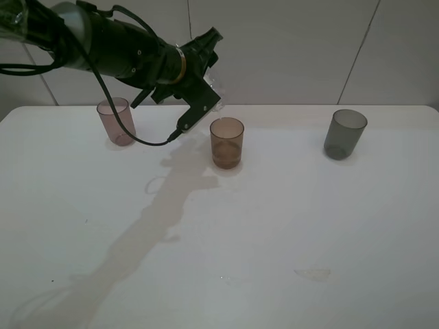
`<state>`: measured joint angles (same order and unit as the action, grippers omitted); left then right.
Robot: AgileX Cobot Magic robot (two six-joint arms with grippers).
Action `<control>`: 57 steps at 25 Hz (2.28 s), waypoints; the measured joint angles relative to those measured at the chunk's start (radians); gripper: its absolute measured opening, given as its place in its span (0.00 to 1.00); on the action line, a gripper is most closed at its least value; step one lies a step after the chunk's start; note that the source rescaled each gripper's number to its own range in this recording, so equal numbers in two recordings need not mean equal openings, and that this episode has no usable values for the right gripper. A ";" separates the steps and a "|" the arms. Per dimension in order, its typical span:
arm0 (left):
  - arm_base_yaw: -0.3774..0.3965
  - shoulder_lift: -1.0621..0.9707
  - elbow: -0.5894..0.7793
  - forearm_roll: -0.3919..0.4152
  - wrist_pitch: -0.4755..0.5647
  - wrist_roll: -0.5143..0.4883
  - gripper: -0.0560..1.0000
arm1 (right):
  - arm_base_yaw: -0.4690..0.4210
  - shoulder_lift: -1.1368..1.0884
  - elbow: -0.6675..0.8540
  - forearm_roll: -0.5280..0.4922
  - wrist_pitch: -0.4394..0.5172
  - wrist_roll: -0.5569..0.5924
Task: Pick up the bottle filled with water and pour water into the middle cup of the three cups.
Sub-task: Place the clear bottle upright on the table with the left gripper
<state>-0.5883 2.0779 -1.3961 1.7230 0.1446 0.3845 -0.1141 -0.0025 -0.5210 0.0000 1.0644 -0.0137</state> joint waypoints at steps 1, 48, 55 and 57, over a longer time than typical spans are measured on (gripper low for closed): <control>0.000 0.000 0.000 0.000 -0.002 0.000 0.06 | 0.000 0.000 0.000 0.000 0.000 0.000; 0.103 -0.138 0.445 -1.137 -0.516 -0.519 0.06 | 0.000 0.000 0.000 0.000 0.000 0.000; 0.202 -0.139 0.656 -1.169 -0.835 -0.476 0.06 | 0.000 0.000 0.000 0.000 0.000 0.000; 0.234 -0.139 0.704 -1.199 -0.925 -0.446 0.06 | 0.000 0.000 0.000 0.000 0.000 0.000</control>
<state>-0.3545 1.9390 -0.6918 0.5244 -0.7802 -0.0610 -0.1141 -0.0025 -0.5210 0.0000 1.0644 -0.0137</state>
